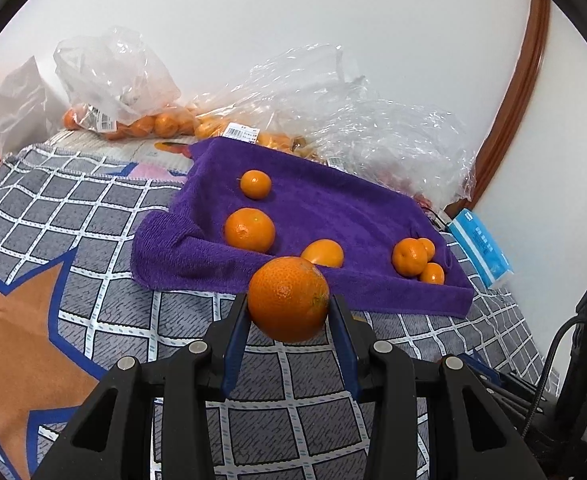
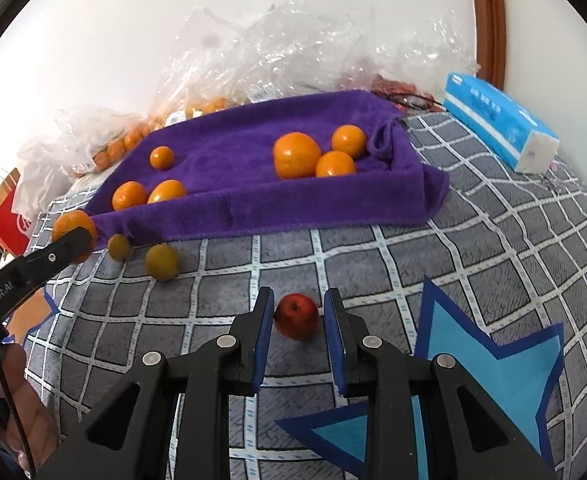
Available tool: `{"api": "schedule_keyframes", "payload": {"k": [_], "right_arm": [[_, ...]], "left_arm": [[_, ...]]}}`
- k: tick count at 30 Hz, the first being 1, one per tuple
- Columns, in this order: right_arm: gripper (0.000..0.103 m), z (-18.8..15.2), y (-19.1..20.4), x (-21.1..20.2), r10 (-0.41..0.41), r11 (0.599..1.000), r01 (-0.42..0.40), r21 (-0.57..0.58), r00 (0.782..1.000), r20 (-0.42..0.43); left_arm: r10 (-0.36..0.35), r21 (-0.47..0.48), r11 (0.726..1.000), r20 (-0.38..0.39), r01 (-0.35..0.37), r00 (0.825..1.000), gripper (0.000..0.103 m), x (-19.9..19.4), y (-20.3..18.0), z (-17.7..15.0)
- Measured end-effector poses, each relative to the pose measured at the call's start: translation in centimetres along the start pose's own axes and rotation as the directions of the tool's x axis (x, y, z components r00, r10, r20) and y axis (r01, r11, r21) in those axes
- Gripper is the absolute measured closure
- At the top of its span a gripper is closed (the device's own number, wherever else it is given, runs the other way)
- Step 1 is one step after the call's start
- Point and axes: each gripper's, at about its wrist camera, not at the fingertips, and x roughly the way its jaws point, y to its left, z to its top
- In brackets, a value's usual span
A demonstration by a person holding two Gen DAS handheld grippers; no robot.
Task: Organize fruits
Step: 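Lift the orange and red fruit and carry both toward the purple towel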
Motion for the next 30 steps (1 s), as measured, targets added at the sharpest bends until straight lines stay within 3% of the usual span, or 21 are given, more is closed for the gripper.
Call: {"api": "schedule_keyframes", "payload": {"k": [9,26,30], "right_arm": [[0.076,-0.2,1.3,0.7,-0.023,0.998,0.020,-0.063,0.999,-0.039],[0.078,0.0,1.2,0.0,-0.021,0.998,0.020,-0.053,1.000,-0.016],[0.078,-0.2,1.4,0.8,-0.034,0.997,0.031,-0.068,0.998,-0.048]], "left_arm": [[0.005,0.014,1.000,-0.002,-0.005,1.000,0.065,0.1,-0.2,-0.1],[0.006,0.009,1.000,0.002,-0.006,1.000,0.065,0.0,0.0,-0.1],[0.002,0.006,1.000,0.002,-0.003,1.000,0.065,-0.1,0.0,-0.1]]}}
